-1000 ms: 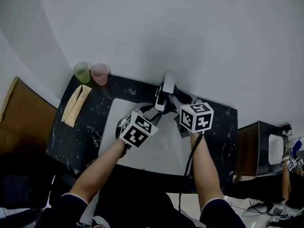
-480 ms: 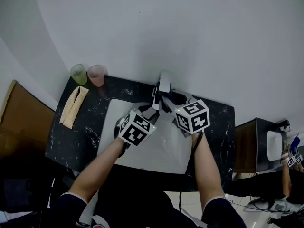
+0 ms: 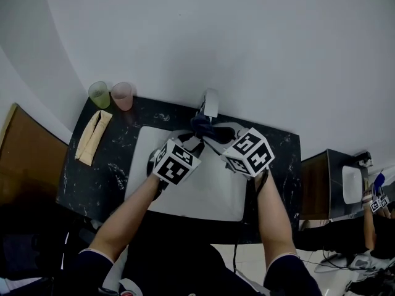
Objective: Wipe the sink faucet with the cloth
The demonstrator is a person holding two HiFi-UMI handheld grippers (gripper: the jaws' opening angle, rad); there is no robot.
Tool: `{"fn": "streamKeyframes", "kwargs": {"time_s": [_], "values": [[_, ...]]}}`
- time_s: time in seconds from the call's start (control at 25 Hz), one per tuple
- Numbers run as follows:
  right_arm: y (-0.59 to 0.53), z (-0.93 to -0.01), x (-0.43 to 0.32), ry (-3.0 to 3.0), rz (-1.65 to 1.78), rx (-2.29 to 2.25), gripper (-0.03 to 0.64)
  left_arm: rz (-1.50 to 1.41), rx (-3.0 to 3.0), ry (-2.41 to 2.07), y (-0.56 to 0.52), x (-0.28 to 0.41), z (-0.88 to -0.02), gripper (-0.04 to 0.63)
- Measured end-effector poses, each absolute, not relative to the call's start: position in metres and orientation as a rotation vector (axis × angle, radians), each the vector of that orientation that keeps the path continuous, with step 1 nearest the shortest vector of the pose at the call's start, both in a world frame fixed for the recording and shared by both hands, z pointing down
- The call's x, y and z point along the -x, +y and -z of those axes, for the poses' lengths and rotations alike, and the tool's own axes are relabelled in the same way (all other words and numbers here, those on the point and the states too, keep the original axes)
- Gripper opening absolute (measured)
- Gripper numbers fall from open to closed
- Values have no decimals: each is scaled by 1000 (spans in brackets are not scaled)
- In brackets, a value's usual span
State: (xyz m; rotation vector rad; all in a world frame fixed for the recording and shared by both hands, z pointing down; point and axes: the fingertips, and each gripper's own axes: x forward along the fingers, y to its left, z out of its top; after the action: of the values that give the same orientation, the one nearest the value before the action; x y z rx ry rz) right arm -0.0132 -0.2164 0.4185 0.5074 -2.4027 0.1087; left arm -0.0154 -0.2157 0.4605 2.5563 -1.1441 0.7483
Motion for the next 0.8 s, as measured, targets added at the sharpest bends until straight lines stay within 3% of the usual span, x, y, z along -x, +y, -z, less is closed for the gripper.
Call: {"fn": "streamKeyframes", "kwargs": {"time_s": [0.36,0.6,0.8], "values": [[-183,-404,7,-2566,-317,-586,94,-675,-2633,-1021,-177,21,-451,158],[-178,-390,28,-2643,-382,-591,95,-578,-2770,-1052,-166,34,-409,250],[-168,-383,55,-2671,-400,-515,95,-677,-2900,-1057,-169,44,-396,264]]}}
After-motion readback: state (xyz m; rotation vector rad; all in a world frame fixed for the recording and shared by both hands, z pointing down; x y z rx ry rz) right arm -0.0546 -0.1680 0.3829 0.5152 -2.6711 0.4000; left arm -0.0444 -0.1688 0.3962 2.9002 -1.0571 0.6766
